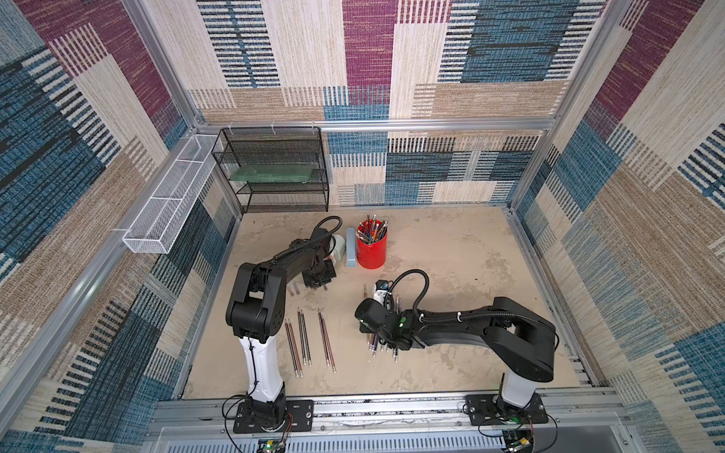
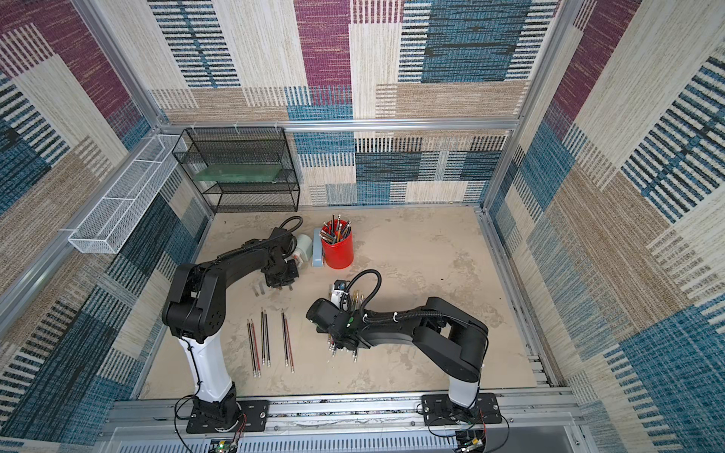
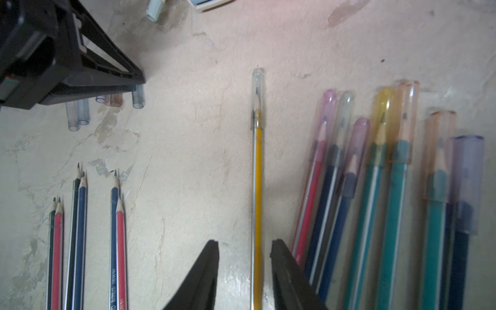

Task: Remove the protective cover of the pencils
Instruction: Place the protective sleeve at the center of the board, then pick up the pencil from the center of the board.

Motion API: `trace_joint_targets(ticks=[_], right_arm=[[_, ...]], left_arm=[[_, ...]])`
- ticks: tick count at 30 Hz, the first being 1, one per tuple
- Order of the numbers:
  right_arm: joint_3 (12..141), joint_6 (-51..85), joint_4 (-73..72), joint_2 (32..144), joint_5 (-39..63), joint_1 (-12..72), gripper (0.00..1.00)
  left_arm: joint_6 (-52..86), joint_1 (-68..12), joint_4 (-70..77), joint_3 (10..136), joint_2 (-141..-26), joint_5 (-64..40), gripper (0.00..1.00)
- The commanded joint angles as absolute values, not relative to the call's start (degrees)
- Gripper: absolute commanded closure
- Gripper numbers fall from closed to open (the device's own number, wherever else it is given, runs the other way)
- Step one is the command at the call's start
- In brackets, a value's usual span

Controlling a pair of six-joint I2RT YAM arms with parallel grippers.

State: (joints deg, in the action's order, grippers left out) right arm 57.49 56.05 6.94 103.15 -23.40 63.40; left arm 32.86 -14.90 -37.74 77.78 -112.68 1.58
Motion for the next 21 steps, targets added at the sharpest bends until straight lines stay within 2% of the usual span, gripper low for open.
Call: trace_joint_targets(ticks=[1,14,21], right_arm=[[58.12,56.00,6.94,103.53,-23.81,63.40,0.62],[58.96,55.98,7.55,104.41,-23.88,63.29,0.62],[62.13,56.07,12.01,106.27,-26.31,63.28,0.62]], left_arm=[[33.03,-14.85,-39.44,77.96,-111.74,2.84,0.80],[32.38,-14.88,-40.81,79.12,-109.47,1.45,0.80],[32.58,-14.92,-37.82,72.39,-97.66,-1.49,0.79]])
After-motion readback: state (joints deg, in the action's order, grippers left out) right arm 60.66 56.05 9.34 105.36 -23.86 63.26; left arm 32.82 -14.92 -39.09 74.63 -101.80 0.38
